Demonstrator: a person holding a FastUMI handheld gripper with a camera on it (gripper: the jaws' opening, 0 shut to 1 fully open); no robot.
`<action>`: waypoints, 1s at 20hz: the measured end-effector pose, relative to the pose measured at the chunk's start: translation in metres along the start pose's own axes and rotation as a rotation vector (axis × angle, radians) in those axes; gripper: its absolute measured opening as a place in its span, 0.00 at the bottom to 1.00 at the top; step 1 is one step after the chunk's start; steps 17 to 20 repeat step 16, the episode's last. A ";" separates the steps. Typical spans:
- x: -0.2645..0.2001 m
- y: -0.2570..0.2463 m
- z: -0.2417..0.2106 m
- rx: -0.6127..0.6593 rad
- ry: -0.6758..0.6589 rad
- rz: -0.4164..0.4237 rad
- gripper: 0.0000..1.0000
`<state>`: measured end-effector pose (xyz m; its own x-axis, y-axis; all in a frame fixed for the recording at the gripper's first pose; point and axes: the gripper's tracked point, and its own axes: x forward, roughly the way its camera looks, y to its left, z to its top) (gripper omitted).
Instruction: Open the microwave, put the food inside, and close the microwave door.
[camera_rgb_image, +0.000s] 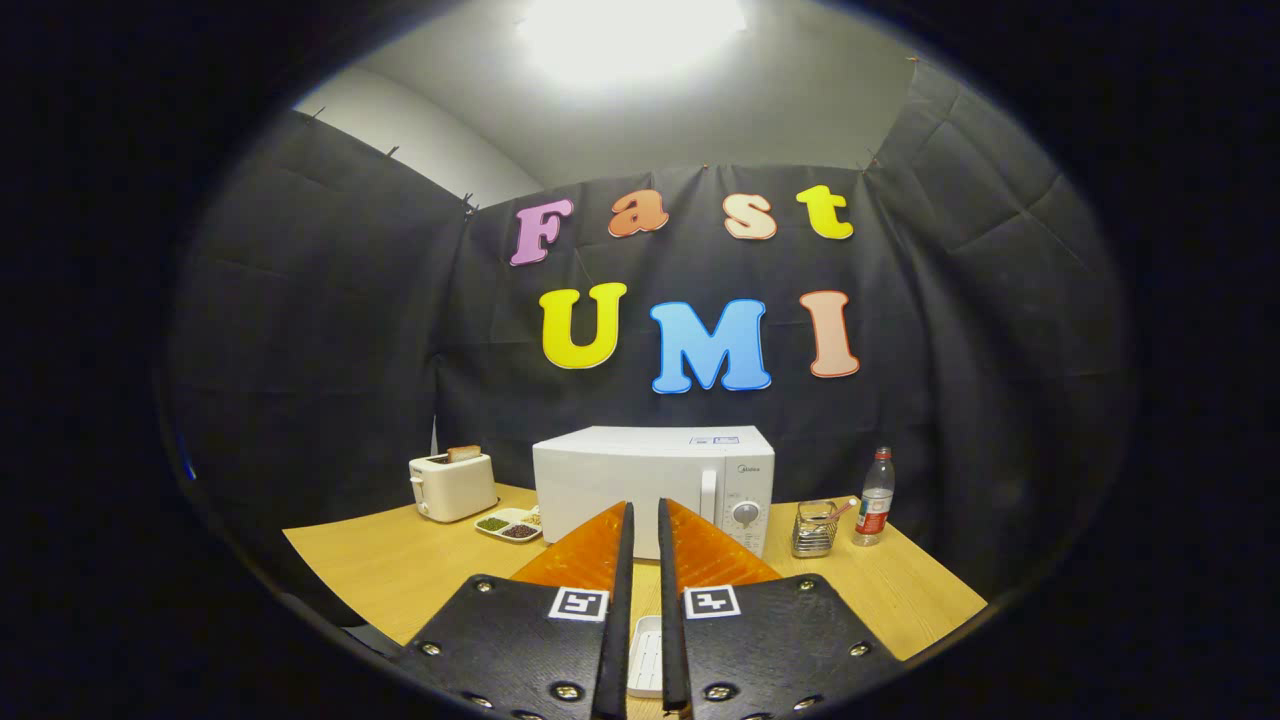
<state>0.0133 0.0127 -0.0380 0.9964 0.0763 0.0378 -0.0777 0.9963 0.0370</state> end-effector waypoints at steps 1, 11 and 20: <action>-0.004 -0.002 0.002 -0.009 -0.003 -0.012 0.21; -0.029 0.007 0.014 -0.007 -0.009 -0.024 0.97; -0.037 0.008 0.017 -0.032 -0.019 -0.031 0.97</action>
